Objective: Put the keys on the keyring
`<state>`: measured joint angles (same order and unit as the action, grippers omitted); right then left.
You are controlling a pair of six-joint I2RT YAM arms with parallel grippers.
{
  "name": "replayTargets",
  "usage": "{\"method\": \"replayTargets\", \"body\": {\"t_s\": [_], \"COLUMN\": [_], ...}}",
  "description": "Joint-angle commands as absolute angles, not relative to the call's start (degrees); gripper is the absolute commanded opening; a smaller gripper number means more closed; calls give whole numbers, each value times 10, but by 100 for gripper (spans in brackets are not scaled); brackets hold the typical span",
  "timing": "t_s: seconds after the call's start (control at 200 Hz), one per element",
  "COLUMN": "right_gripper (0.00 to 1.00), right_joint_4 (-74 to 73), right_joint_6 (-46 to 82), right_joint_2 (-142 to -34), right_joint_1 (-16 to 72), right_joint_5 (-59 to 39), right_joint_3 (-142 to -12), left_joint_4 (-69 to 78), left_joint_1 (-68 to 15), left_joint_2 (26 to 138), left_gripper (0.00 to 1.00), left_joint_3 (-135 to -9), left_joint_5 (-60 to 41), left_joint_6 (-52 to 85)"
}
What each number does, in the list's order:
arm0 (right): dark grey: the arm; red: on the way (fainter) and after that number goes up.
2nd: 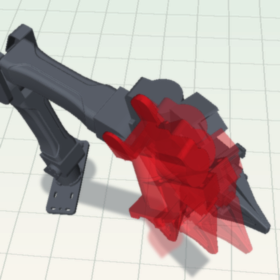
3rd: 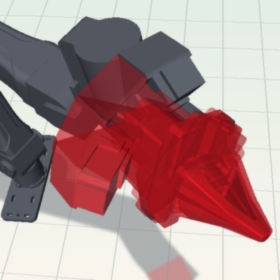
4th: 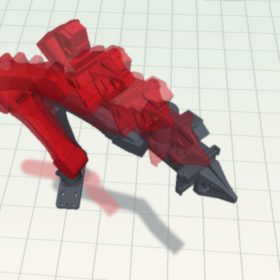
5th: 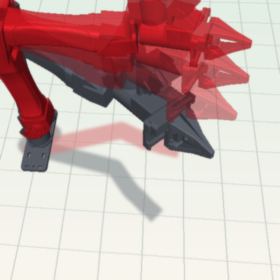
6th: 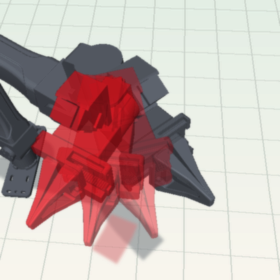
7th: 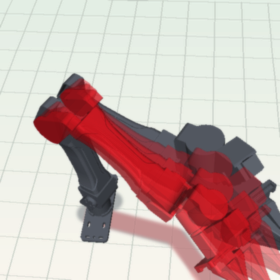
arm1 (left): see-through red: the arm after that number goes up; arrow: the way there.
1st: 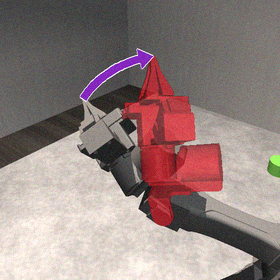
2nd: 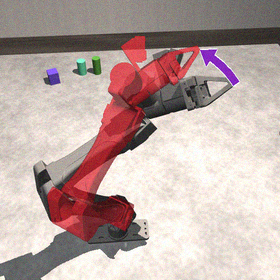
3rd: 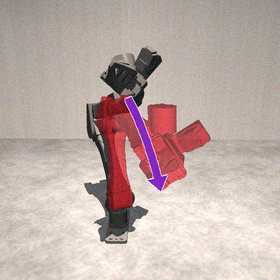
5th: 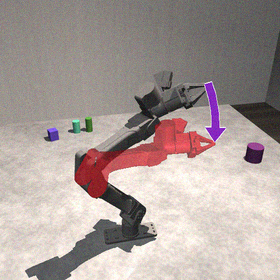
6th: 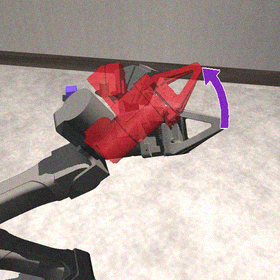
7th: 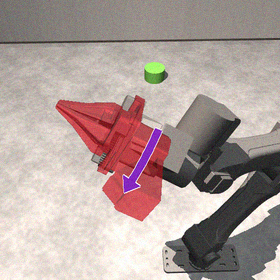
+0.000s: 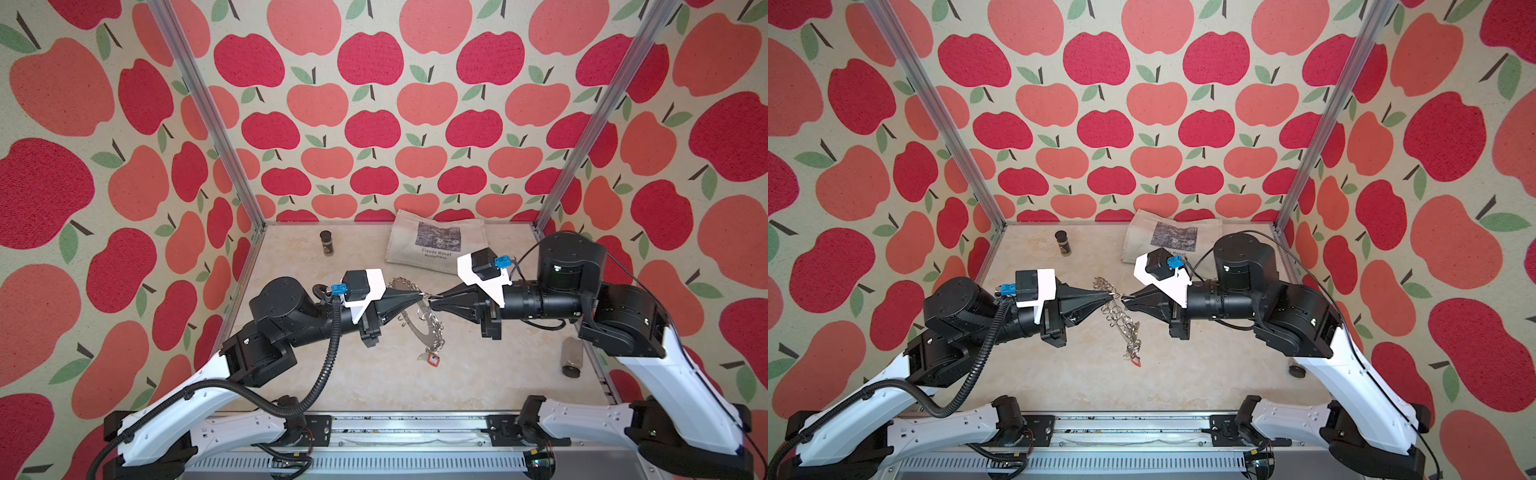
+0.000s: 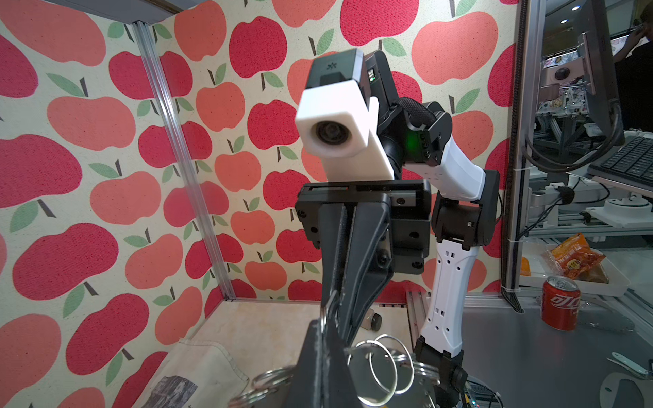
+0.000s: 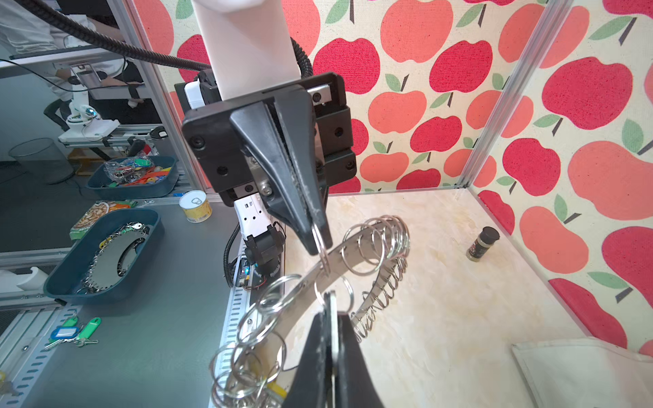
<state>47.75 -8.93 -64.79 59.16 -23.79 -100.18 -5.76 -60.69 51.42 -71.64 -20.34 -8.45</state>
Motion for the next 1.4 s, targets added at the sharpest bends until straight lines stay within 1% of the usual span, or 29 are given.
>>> {"method": "replayTargets", "body": {"t_s": [0.0,0.54,0.986,1.281,1.396], "right_gripper": [0,0,0,0,0], "right_joint_4": [496,513,532,513,510], "right_joint_6": [-105,-128,-139,-117,-112], "right_joint_2": [-655,-662,-674,-663,-662], "right_joint_1": [596,601,602,610,614], "right_joint_5": [-231,-204,-203,-202,-201], "right_joint_3": [-1021,-1046,-1069,-1038,-1034], "left_joint_4": [-37,-35,-27,15,17], "left_joint_1": [-607,-607,-607,-607,-606], "left_joint_2": [511,512,513,493,493], "left_gripper": [0,0,0,0,0], "left_joint_3": [-714,-705,-702,-686,-685], "left_joint_5": [-211,-215,-224,-197,-204], "left_joint_6": [-71,-53,-45,-55,-55]}}
